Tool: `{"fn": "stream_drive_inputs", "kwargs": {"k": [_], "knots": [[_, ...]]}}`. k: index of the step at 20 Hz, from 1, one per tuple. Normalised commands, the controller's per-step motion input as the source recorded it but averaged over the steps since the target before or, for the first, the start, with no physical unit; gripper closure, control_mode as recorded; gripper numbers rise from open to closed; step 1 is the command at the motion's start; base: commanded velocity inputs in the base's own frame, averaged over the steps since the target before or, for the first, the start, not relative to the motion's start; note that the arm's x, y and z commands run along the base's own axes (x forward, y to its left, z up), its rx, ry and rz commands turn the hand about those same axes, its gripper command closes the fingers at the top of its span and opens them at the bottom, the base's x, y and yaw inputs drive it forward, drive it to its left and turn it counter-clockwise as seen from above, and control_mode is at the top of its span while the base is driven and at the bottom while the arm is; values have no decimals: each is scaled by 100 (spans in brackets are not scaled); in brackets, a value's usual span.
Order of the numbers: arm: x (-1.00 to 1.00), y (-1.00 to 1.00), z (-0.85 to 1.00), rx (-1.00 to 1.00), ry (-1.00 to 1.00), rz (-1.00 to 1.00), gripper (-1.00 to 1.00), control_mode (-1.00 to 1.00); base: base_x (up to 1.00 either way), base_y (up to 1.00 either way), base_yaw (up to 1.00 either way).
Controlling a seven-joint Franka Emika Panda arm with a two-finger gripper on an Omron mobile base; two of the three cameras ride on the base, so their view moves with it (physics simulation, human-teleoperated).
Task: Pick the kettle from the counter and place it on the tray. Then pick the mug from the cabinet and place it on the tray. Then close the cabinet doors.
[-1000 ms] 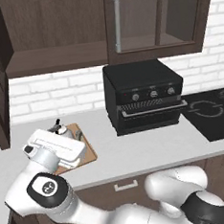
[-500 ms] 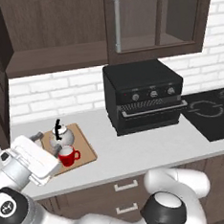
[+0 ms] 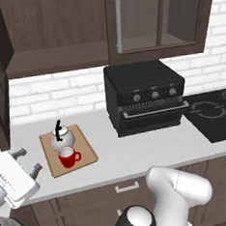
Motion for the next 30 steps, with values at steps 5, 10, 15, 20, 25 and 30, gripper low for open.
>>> {"fn": "stream_drive_inputs", "kwargs": {"k": [5, 10, 15, 20, 25, 30], "knots": [[-9, 37, 20, 0, -5, 5, -100, -100, 0, 0, 0], [-1, 38, 20, 0, -5, 8, -100, -100, 0, 0, 0], [-1, 32, 40, 0, -4, 6, -100, -100, 0, 0, 0], [3, 14, 49, 0, 0, 0, -100, -100, 0, 0, 0], [0, 2, 43, 0, 0, -2, -100, -100, 0, 0, 0], [0, -1, 40, 0, 0, -9, -100, -100, 0, 0, 0]]}}
